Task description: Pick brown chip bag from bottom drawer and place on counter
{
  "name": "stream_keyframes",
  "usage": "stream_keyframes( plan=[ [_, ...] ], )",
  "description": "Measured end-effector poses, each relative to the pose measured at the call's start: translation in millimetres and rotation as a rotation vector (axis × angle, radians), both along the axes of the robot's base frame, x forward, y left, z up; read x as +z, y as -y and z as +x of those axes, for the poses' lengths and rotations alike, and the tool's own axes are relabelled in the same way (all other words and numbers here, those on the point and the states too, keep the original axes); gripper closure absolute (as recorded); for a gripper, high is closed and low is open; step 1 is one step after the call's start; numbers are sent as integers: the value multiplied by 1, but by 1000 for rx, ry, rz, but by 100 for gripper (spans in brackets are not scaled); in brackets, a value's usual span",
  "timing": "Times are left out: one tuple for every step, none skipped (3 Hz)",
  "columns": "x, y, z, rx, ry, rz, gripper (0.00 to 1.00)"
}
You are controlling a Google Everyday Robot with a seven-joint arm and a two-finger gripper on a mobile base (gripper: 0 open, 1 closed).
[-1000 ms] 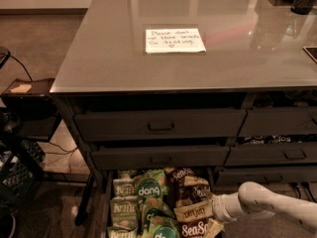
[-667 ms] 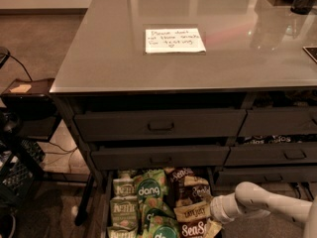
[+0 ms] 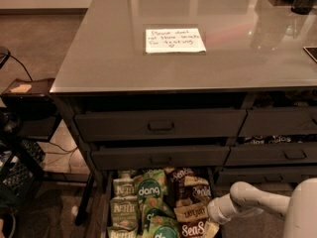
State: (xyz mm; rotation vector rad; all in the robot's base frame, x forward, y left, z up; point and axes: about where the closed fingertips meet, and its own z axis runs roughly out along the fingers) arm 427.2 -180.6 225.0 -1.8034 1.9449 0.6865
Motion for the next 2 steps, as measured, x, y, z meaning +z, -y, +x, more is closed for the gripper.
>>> stream_keyframes(
  plan=[
    [-16, 2, -10, 11, -32, -6, 18],
    [-26, 2, -17, 22, -52, -8, 43]
  ],
)
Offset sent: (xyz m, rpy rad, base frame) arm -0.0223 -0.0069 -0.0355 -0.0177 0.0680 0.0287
